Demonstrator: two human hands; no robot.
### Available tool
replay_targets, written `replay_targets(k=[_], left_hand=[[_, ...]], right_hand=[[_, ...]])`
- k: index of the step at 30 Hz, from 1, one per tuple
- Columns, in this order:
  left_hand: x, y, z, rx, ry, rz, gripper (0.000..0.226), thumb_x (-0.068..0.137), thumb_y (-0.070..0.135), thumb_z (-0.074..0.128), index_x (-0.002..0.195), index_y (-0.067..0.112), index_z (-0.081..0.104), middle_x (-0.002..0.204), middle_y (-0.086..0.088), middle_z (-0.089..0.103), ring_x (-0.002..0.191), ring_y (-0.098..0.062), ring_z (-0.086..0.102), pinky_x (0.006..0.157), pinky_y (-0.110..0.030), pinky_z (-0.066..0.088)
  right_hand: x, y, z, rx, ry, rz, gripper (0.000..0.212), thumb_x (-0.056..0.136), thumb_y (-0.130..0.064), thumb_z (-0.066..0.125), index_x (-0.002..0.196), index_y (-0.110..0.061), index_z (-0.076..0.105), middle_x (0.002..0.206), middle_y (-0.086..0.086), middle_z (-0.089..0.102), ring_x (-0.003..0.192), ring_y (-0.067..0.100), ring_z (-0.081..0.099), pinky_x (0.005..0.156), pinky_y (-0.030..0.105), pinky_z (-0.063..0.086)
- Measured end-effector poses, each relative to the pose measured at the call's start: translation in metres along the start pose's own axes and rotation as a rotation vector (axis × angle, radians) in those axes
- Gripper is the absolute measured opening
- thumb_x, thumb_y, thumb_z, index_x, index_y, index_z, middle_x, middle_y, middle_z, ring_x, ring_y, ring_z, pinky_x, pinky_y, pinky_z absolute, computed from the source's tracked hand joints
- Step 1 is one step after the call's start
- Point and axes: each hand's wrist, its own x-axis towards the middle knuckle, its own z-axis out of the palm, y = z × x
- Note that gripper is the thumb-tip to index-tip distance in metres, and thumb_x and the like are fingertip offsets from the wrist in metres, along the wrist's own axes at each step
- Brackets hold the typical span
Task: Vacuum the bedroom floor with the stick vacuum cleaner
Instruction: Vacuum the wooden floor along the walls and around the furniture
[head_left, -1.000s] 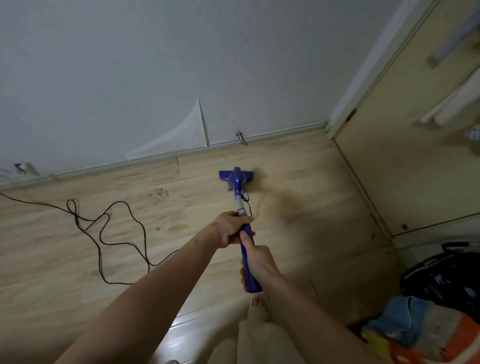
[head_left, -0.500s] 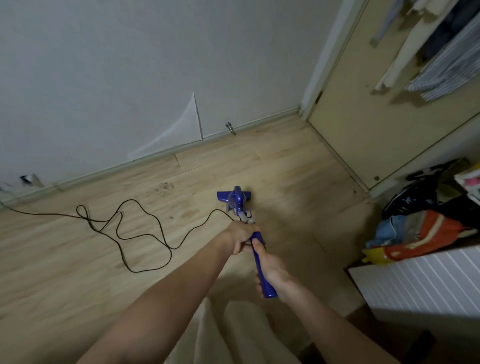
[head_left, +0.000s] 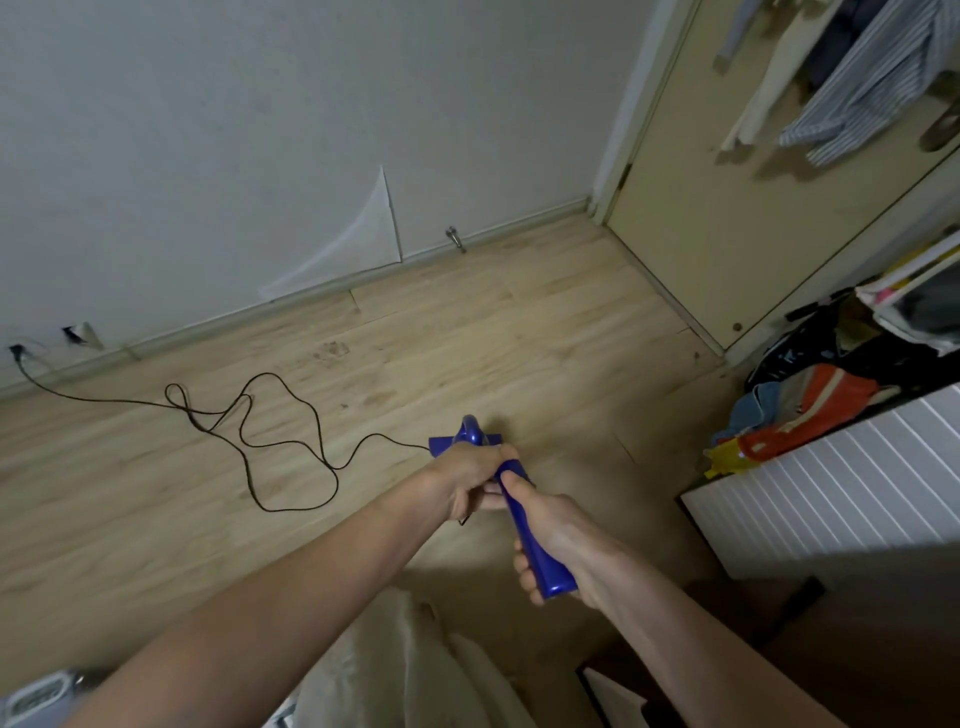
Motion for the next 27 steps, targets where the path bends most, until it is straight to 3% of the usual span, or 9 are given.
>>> replay_targets(k=[4,11,16,20,23,25,27], left_hand=[[-0.003,-0.019,0.024,-0.024,0.010,0.013,0.013,0.092,0.010,0.058,0.079,0.009,0.053,0.074,-0.010,0.059,0.081,-0.026,0.061,0.081,-0.037,0.054],[0.009,-0.040,0.037,0.034,0.053,0.034,0.015,0.093,0.013,0.057,0.081,0.012,0.049,0.069,-0.007,0.058,0.068,-0.021,0.062,0.078,-0.038,0.054],[-0.002,-0.050,0.031,0.055,0.028,0.008,0.008,0.091,0.014,0.057,0.087,0.010,0.052,0.071,-0.009,0.065,0.052,-0.013,0.065,0.059,-0.027,0.056],[-0.024,-0.067,0.040,0.009,-0.007,0.000,0.012,0.090,0.012,0.057,0.078,0.011,0.052,0.058,-0.005,0.065,0.063,-0.018,0.065,0.068,-0.030,0.057],[-0.025,-0.077,0.049,-0.012,0.006,0.007,0.013,0.090,0.012,0.057,0.078,0.011,0.052,0.059,-0.005,0.062,0.071,-0.022,0.063,0.078,-0.035,0.055],[-0.019,-0.075,0.053,0.005,0.033,0.018,0.014,0.090,0.013,0.057,0.078,0.012,0.051,0.066,-0.006,0.059,0.076,-0.024,0.062,0.078,-0.036,0.055],[-0.014,-0.071,0.055,0.047,0.058,0.033,0.015,0.090,0.012,0.056,0.077,0.013,0.049,0.066,-0.006,0.058,0.069,-0.021,0.063,0.070,-0.034,0.056]], right_hand=[[-0.005,0.025,-0.015,0.022,0.002,-0.015,0.057,0.093,-0.061,0.045,0.089,-0.006,0.058,0.056,0.005,0.055,0.040,0.014,0.051,0.041,0.023,0.044],[0.015,0.052,-0.012,0.056,0.020,-0.019,0.059,0.093,-0.063,0.043,0.083,-0.006,0.052,0.053,0.005,0.049,0.038,0.016,0.047,0.039,0.022,0.042],[0.004,0.064,-0.005,0.060,0.025,-0.010,0.056,0.094,-0.061,0.043,0.089,-0.006,0.053,0.056,0.006,0.049,0.039,0.015,0.047,0.039,0.020,0.042],[-0.020,0.077,-0.018,-0.009,-0.028,0.056,0.056,0.094,-0.063,0.041,0.087,-0.009,0.053,0.053,0.004,0.050,0.037,0.013,0.047,0.040,0.019,0.042],[-0.026,0.084,-0.023,-0.017,-0.036,0.082,0.059,0.091,-0.067,0.042,0.086,-0.010,0.054,0.053,0.004,0.052,0.038,0.014,0.049,0.042,0.021,0.043],[-0.023,0.084,-0.025,0.016,-0.022,0.064,0.059,0.091,-0.067,0.042,0.085,-0.010,0.055,0.054,0.004,0.051,0.039,0.014,0.049,0.042,0.021,0.042],[-0.016,0.083,-0.022,0.055,-0.009,0.039,0.057,0.092,-0.065,0.043,0.085,-0.010,0.055,0.055,0.004,0.050,0.040,0.014,0.048,0.042,0.021,0.042]])
